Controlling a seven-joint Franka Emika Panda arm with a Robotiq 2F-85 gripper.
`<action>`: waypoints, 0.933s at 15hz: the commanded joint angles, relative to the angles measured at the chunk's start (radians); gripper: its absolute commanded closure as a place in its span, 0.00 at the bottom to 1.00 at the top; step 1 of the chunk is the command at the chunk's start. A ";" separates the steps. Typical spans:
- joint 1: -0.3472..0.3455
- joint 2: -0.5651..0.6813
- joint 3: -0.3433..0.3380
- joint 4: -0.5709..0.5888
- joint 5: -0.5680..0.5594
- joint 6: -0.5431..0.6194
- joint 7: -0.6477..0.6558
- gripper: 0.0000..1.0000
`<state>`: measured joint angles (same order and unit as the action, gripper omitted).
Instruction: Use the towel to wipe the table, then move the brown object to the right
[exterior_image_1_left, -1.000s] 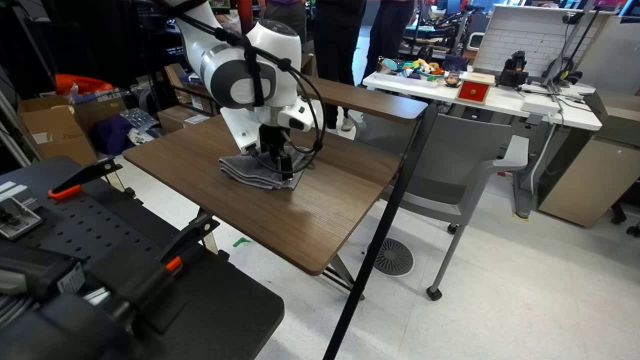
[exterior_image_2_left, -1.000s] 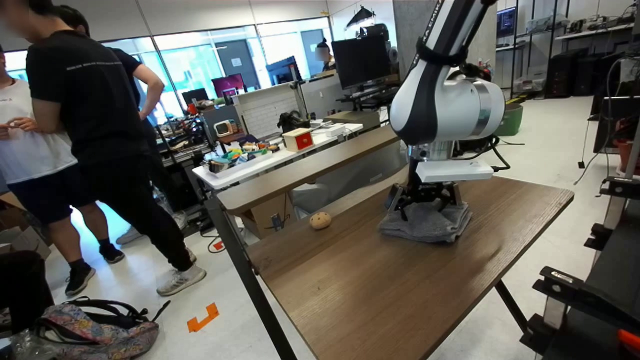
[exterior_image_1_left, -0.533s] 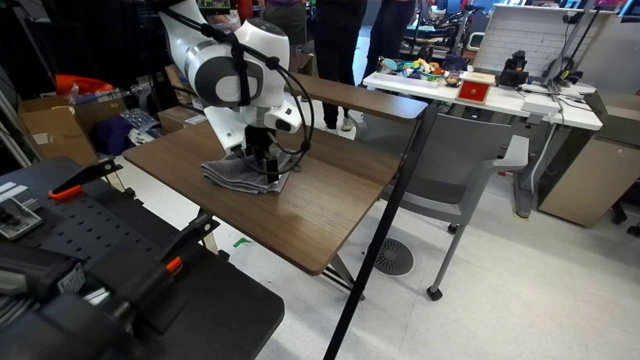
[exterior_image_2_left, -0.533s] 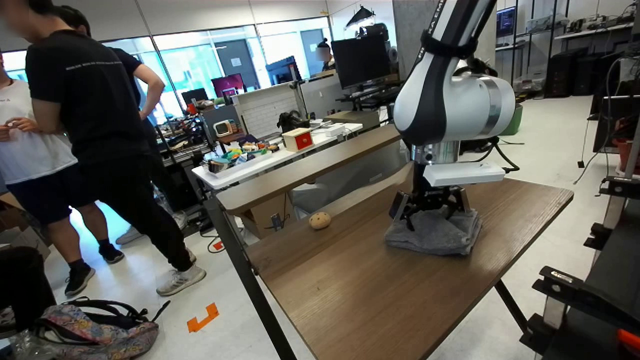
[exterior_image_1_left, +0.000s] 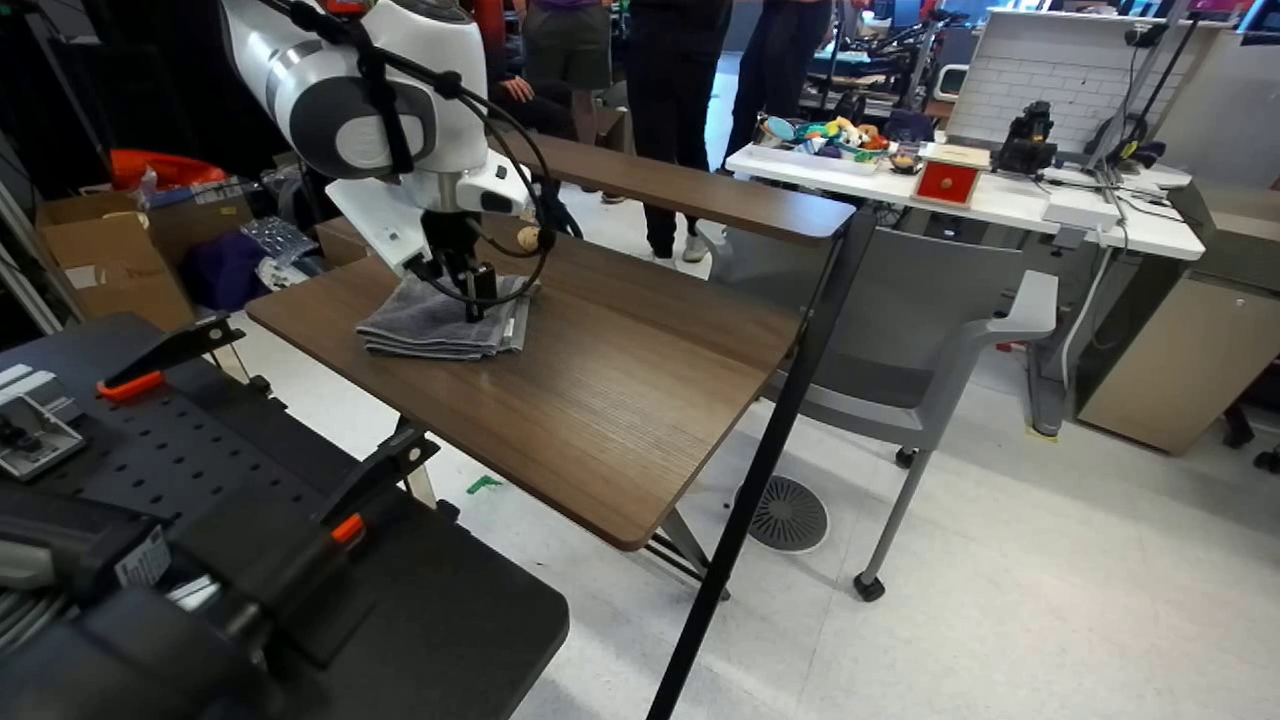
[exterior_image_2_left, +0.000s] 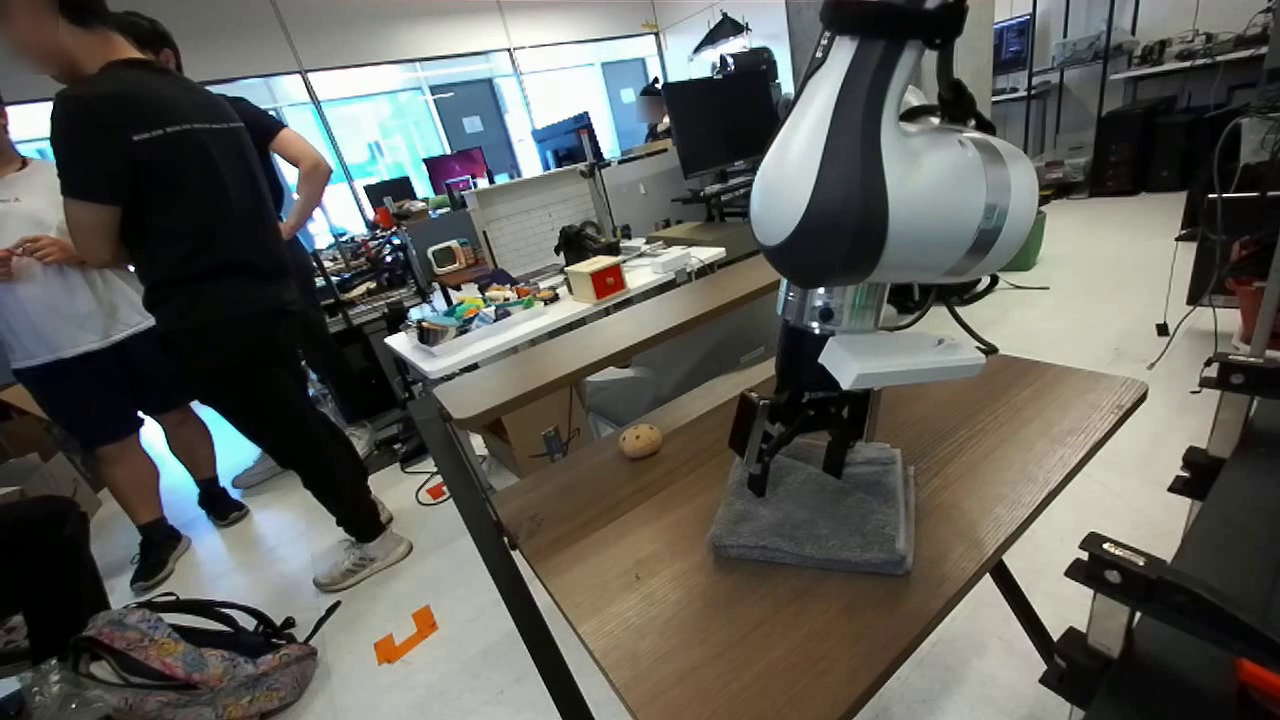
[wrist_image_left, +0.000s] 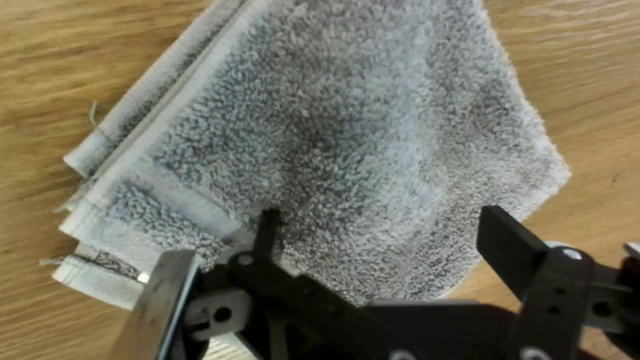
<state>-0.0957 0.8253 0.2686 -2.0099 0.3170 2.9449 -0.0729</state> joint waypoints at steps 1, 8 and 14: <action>-0.009 0.004 0.003 0.002 -0.024 0.000 0.019 0.00; -0.034 -0.025 0.037 -0.021 -0.047 0.042 -0.017 0.00; -0.139 -0.090 0.206 -0.086 -0.046 0.161 -0.074 0.00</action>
<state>-0.1589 0.7857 0.3857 -2.0327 0.2909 3.0366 -0.1129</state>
